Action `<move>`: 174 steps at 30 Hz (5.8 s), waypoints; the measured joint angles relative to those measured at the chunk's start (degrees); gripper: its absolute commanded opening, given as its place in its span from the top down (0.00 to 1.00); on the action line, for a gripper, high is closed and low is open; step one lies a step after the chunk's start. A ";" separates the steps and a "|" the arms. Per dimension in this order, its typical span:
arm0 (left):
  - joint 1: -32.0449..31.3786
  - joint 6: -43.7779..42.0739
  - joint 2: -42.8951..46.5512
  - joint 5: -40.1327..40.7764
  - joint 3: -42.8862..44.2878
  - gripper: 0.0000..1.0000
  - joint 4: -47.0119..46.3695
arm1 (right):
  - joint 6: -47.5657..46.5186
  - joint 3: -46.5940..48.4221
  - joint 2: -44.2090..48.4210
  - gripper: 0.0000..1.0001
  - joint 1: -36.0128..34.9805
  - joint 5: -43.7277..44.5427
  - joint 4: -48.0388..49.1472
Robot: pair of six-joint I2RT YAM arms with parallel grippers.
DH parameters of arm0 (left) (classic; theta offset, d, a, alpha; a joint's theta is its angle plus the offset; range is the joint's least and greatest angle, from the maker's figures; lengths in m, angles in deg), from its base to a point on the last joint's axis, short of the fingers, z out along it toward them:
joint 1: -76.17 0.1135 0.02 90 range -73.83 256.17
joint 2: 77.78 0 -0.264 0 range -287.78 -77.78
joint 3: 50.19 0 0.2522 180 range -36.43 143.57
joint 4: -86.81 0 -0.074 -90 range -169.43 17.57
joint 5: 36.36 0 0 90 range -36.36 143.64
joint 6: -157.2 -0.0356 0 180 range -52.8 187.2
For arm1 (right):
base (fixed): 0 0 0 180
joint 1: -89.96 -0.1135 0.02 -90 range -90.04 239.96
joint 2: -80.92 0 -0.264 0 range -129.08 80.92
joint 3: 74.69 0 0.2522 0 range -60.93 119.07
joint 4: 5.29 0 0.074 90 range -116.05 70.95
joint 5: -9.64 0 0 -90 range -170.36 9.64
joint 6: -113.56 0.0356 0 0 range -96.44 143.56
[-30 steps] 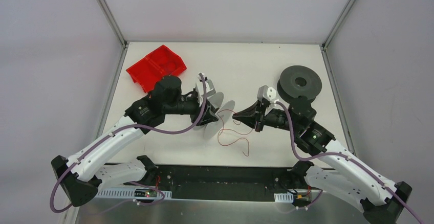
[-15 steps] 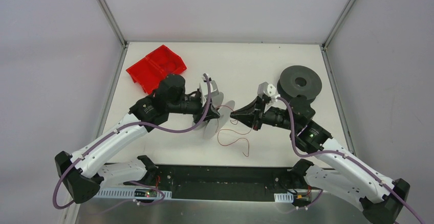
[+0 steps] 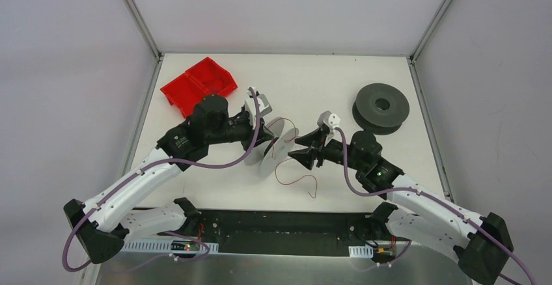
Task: Wrap the cables
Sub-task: Wrap the cable around the cable reel.
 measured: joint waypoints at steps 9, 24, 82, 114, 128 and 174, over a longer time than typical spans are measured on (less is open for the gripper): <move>0.00 1.16 0.33 -0.02 0.92 1.00 -0.11 | 1.01 -4.22 -8.07 0.45 0.00 6.73 18.45; 0.00 1.38 2.36 3.21 0.87 1.00 -0.13 | 1.18 -3.13 -14.93 1.00 0.07 14.32 28.61; 0.00 5.97 -7.08 22.18 -0.48 0.37 5.97 | -22.05 15.65 -15.76 1.00 3.26 4.59 -14.62; 0.00 8.61 -9.64 29.14 -10.23 0.53 -11.89 | -12.87 9.29 -13.16 1.00 3.26 5.81 -8.92; -0.02 8.37 -6.45 29.11 -12.81 0.78 -12.20 | -12.11 7.76 -11.76 1.00 4.24 6.73 -9.25; -0.04 5.38 -5.60 28.35 -10.49 1.00 -0.66 | -11.58 7.74 -13.40 0.98 4.42 5.20 -9.86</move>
